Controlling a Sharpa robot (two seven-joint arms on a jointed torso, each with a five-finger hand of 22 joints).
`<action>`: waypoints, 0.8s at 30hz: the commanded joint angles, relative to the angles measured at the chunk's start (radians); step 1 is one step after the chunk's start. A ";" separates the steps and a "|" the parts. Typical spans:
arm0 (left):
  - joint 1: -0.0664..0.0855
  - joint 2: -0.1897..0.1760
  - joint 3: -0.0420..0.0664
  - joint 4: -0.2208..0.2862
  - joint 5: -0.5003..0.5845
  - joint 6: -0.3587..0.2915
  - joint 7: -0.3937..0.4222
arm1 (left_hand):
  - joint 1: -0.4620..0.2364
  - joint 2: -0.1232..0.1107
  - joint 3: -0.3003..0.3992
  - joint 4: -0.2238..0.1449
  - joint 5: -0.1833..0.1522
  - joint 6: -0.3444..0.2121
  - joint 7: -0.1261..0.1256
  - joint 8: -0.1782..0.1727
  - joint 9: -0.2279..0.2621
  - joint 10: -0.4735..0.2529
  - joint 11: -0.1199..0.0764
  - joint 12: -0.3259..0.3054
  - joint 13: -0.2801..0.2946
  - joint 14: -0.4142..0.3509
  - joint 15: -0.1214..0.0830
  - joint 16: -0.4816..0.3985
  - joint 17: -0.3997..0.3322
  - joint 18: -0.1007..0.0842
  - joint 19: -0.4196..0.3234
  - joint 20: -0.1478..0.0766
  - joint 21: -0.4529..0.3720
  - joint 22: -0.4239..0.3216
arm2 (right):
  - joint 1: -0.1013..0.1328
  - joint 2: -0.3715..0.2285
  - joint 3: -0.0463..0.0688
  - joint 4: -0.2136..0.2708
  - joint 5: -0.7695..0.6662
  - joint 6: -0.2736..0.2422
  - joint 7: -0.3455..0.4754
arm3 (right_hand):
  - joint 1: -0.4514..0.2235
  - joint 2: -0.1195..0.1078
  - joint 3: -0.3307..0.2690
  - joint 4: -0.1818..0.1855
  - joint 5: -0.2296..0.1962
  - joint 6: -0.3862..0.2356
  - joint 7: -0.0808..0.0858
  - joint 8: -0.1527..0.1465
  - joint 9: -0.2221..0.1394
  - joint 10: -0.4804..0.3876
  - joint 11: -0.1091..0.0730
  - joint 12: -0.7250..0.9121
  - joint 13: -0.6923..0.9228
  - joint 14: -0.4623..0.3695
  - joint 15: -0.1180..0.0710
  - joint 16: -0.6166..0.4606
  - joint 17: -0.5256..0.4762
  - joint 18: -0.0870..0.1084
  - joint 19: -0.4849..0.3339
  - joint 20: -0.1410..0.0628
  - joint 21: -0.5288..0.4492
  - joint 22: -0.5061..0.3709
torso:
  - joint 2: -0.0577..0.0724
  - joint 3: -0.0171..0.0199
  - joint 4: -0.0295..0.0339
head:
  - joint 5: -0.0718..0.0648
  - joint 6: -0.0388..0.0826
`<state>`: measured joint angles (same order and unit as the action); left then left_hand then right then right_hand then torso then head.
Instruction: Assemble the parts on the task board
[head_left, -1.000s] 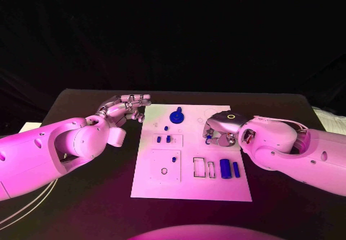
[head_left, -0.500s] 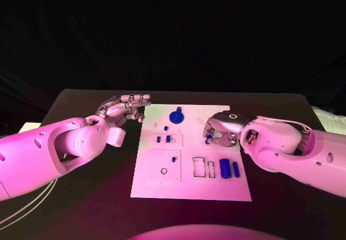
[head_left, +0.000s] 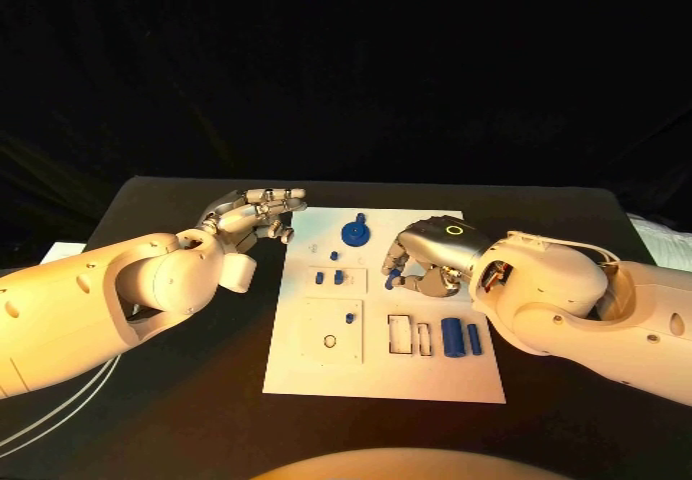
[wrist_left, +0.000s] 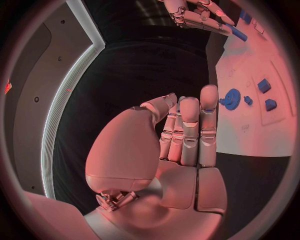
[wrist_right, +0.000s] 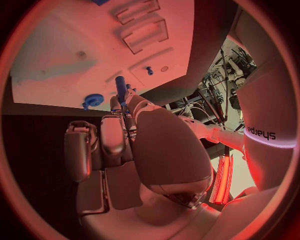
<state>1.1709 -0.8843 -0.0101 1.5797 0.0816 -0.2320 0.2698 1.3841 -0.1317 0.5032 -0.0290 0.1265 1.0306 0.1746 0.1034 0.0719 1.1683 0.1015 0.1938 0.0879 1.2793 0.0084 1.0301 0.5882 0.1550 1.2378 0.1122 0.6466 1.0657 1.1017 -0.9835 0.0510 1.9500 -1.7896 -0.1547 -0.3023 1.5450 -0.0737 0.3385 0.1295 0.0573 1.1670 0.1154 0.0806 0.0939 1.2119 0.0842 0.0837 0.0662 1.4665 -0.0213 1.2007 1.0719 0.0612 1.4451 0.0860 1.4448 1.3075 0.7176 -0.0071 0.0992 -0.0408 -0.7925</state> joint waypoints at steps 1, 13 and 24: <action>-0.001 0.005 0.000 0.000 -0.004 0.019 0.004 | 0.002 0.006 -0.004 0.001 0.002 -0.001 0.005 0.003 -0.002 -0.007 -0.003 0.003 0.001 -0.007 0.002 -0.004 -0.001 0.016 -0.005 -0.002 -0.003 -0.001 | -0.007 0.025 0.000 0.021 0.010 -0.014 0.004 | 0.003 -0.003 0.043 -0.033 0.005 0.006 0.003 -0.001 0.002 0.038 -0.028 0.001 0.001 0.025 -0.002 0.005 -0.001 -0.014 0.004 -0.002 0.002 0.091 | 0.000 -0.0013 0.0011 | 0.012 -0.005; -0.001 0.016 0.000 0.000 -0.004 0.024 0.002 | 0.002 0.008 -0.005 0.001 0.002 -0.001 0.005 0.004 -0.002 -0.008 -0.003 0.004 0.001 -0.008 0.002 -0.004 -0.002 0.016 -0.005 -0.002 -0.003 -0.001 | -0.063 0.161 -0.005 0.001 0.030 0.007 0.051 | 0.000 -0.005 0.056 -0.041 0.013 0.004 0.008 -0.006 0.002 0.038 -0.025 -0.006 0.001 0.025 0.000 0.004 -0.002 -0.013 0.002 -0.001 0.001 0.089 | 0.001 -0.0033 0.0010 | 0.045 -0.017; -0.001 0.015 0.000 0.003 -0.004 0.025 0.001 | 0.002 0.008 -0.005 0.001 0.002 -0.001 0.005 0.004 -0.002 -0.008 -0.003 0.004 0.001 -0.008 0.002 -0.004 -0.002 0.016 -0.005 -0.002 -0.003 -0.001 | -0.105 0.225 -0.022 -0.077 0.031 0.043 0.070 | -0.003 -0.006 0.064 -0.046 0.021 0.003 0.009 -0.009 0.002 0.037 -0.023 -0.010 0.001 0.024 0.001 0.004 -0.003 -0.012 0.000 0.000 -0.001 0.087 | 0.001 -0.0006 -0.0006 | 0.056 -0.020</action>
<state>1.1701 -0.8704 -0.0103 1.5801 0.0810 -0.2274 0.2678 1.3840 -0.1317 0.5032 -0.0290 0.1265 1.0306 0.1746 0.1034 0.0710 1.1647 0.0980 0.1938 0.0876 1.2798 0.0088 1.0301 0.5873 0.1549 1.2379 0.1122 0.6467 1.0658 1.0001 -0.7619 0.0291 1.8784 -1.7558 -0.1404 -0.2529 1.5447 -0.0740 0.3592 0.1226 0.0740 1.1706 0.1190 0.0756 0.0946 1.2152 0.0876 0.0684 0.0649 1.4665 -0.0213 1.2006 1.0698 0.0612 1.4450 0.0860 1.4446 1.3080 0.7192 -0.0084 0.0985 0.0135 -0.8128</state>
